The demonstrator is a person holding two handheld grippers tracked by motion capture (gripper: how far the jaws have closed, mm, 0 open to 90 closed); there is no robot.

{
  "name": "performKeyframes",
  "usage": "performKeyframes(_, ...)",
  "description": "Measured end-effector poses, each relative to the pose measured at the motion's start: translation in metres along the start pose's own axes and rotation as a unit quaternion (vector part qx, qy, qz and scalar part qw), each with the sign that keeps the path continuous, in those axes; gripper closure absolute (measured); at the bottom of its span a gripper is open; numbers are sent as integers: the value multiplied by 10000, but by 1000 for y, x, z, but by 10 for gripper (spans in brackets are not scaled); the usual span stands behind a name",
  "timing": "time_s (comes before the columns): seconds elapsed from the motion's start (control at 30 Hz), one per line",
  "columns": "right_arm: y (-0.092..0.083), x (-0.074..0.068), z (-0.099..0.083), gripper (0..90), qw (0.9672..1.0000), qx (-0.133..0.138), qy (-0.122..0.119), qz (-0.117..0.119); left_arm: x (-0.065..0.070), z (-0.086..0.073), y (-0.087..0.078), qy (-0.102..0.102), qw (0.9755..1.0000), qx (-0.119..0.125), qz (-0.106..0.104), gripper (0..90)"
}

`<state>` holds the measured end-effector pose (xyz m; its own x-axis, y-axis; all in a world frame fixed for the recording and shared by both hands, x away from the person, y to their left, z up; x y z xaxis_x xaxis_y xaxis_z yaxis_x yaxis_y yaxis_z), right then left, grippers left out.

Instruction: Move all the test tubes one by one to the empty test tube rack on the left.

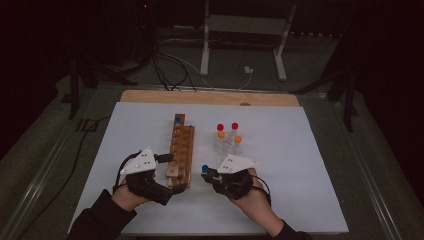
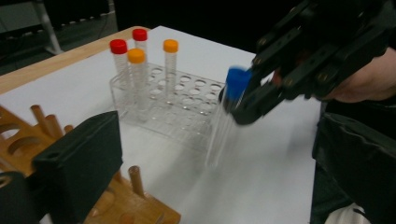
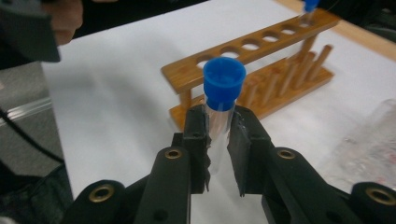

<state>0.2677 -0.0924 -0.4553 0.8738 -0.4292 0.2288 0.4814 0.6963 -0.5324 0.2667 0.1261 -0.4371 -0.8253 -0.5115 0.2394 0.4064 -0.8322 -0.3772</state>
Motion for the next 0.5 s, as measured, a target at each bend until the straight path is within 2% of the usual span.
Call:
performKeyframes(0.17,6,-6,-2,773,9999,-80,-45,127,6,1,6,59,10000,-17,-77,77)
performKeyframes(0.23,8,-9,-3,773,9998,-101,-87,168,8,2,8,73,9999,-4,-85,140)
performKeyframes(0.37,10,-12,-2,773,9996,-113,-69,256,12,3,15,160,9997,-83,-150,176)
performKeyframes(0.5,11,-13,-2,773,9996,-118,-85,262,14,2,21,215,9995,-144,-158,279)
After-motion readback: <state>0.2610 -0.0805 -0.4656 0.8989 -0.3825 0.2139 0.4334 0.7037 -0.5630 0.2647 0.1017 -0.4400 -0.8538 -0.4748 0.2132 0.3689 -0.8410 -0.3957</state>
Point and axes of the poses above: each handheld gripper's, and its own axes: y roughly forward along the jaws, z roughly out of its top, x roughly to its right, the point moved 3 cm from there along y, roughly forward along the jaws, and after that the axes turned 13 degrees about -y, right-handed, at the moved point
